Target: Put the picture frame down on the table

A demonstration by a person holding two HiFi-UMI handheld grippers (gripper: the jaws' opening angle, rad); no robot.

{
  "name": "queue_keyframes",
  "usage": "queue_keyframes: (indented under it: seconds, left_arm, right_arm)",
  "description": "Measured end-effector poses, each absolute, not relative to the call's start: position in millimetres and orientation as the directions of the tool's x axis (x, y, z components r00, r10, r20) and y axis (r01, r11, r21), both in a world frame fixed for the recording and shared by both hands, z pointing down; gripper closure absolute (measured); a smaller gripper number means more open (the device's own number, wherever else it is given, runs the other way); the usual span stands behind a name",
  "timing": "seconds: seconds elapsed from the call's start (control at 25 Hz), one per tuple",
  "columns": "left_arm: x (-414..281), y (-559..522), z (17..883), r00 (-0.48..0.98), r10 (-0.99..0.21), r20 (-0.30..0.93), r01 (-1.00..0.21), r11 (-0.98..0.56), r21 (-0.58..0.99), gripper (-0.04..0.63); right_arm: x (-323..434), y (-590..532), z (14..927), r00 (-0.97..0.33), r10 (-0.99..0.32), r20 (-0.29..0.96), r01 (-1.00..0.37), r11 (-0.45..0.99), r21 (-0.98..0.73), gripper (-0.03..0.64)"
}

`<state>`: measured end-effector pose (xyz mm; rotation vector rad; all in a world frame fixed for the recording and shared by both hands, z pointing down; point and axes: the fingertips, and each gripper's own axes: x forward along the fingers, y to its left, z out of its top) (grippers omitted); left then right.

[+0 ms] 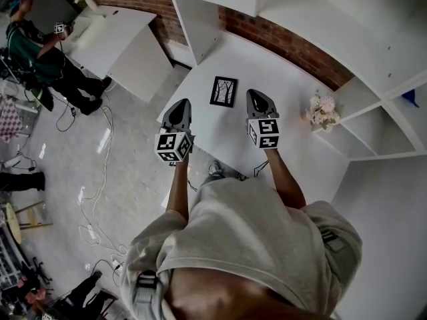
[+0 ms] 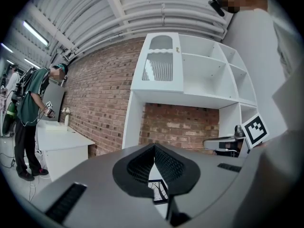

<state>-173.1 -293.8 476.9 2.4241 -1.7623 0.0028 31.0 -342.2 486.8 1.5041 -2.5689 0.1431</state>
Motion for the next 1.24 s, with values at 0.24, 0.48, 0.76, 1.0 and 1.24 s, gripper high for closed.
queue_keyframes:
  seconds: [0.24,0.48,0.76,1.0,1.24]
  left_arm:
    - [-175.6,-294.9,470.7,0.309,-0.948,0.077,-0.948,-0.3,0.108,0.578]
    - [-172.1,-293.9,476.3,0.31,-0.947,0.085,-0.947,-0.3,0.114,0.578]
    - [-172.4,-293.4,477.5,0.313,-0.945,0.091,-0.946,-0.301,0.12,0.578]
    - [-170.5,-297.2,479.1,0.319,-0.943,0.093,-0.944,-0.308,0.119,0.578]
    - [-170.0,-299.8,479.6,0.325,-0.941,0.096,-0.942,-0.313,0.119,0.578]
  right_arm:
    - [35.5,-340.5,486.4,-0.472,-0.86,0.195,-0.877,0.481,0.001,0.592]
    - [40.3,-340.9,491.9,-0.465,-0.862,0.205,-0.88,0.474,-0.003,0.592]
    - [39.0,-338.6,495.1,-0.463,-0.858,0.221,-0.879,0.477,0.011,0.592]
    - [40.4,-341.2,496.0,-0.461,-0.86,0.221,-0.879,0.476,0.021,0.592]
    - [41.4,-343.8,498.6,-0.458,-0.859,0.227,-0.881,0.473,0.011,0.592]
